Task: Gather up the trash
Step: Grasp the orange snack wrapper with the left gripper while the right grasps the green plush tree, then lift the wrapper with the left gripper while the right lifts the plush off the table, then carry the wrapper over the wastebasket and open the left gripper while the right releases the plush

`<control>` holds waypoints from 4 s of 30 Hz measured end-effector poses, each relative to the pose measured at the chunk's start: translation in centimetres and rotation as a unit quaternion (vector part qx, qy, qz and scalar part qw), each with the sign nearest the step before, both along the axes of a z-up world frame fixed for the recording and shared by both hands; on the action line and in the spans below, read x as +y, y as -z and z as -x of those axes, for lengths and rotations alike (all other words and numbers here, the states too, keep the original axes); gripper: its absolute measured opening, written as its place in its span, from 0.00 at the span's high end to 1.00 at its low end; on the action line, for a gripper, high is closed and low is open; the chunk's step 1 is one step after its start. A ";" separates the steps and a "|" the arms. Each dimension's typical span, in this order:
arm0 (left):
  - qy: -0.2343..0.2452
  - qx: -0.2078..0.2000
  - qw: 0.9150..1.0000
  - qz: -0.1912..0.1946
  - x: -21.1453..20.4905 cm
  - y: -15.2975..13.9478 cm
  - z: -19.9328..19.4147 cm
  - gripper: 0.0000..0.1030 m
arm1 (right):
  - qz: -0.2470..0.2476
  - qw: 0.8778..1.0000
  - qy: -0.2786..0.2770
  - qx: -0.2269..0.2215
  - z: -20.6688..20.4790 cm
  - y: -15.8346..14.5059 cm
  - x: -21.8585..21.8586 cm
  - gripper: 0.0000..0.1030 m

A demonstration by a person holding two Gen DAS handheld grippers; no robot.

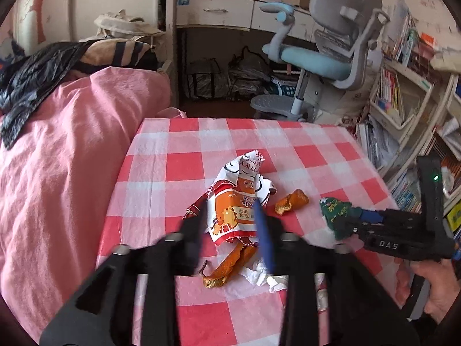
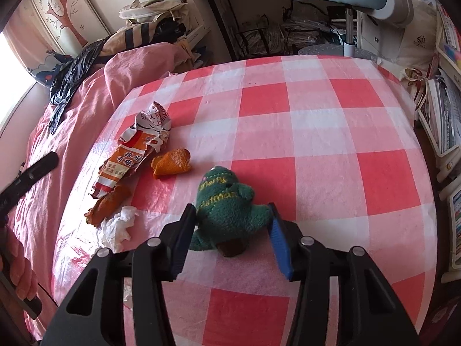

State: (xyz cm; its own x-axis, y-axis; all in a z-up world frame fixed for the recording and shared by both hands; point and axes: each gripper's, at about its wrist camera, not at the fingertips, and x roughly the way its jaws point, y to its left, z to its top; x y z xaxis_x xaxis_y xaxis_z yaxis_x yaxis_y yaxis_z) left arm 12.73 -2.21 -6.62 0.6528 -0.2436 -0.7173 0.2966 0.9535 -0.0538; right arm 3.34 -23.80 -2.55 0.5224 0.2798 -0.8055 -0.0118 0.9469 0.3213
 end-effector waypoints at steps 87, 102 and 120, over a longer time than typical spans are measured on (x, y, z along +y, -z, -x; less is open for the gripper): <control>-0.097 -0.007 0.990 0.107 8.6 -3.2 15.4 0.81 | 0.009 0.979 -0.141 -0.147 15.2 -6.9 8.5 0.68; -0.096 -0.040 0.991 0.079 7.8 -4.2 18.7 0.81 | 0.036 0.964 -0.243 -0.105 22.5 -3.6 13.4 0.68; -0.072 0.066 0.993 0.066 4.6 1.9 25.5 0.79 | 0.038 0.994 -0.078 -0.064 24.2 -2.6 7.2 0.22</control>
State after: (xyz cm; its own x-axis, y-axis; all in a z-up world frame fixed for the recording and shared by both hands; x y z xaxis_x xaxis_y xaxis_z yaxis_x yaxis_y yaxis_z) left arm -12.77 2.37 -8.49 0.5902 -0.2514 -0.7671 0.1395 0.9677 -0.2098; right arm -20.89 -16.62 0.01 0.5775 0.3061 -0.7568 -0.1970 0.9519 0.2346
